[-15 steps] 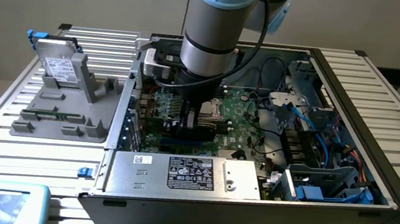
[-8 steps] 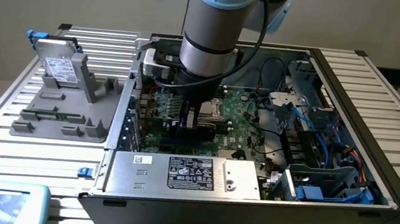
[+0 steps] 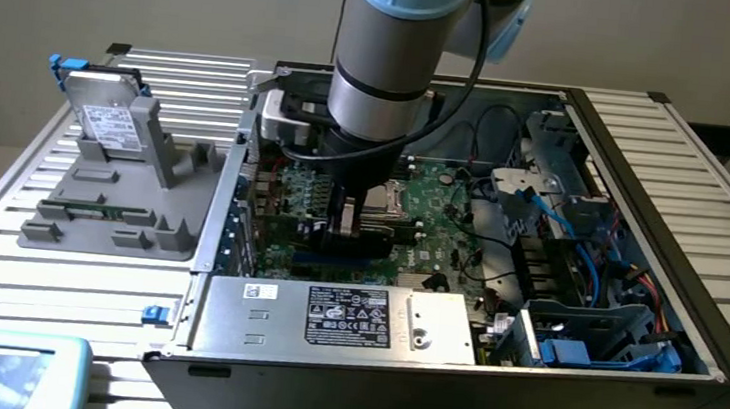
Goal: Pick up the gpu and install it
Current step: 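Insert the gpu into the slot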
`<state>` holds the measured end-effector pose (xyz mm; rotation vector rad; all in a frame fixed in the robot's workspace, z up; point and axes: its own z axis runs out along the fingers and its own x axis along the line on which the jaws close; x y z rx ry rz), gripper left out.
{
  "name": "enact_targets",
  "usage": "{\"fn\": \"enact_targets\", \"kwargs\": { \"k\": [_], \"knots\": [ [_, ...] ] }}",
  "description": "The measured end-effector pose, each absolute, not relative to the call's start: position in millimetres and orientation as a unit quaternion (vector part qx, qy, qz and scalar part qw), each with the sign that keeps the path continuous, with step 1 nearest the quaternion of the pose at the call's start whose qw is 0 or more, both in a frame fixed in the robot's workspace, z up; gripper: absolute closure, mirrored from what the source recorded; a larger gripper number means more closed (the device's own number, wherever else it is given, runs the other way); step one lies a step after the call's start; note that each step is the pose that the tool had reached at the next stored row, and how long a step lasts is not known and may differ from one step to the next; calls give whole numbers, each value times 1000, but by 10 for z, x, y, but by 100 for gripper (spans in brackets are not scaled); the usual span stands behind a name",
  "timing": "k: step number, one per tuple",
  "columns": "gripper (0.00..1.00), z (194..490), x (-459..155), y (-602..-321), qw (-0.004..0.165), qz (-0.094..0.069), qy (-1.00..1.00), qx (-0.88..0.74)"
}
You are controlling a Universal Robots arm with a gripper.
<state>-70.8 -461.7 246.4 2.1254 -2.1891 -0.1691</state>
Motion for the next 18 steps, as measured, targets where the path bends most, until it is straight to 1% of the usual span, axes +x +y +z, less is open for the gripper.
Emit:
{"fn": "enact_targets", "kwargs": {
  "k": [18],
  "knots": [
    [72,2436,-711,-4616,43,-55,-716,695]
  ]
}}
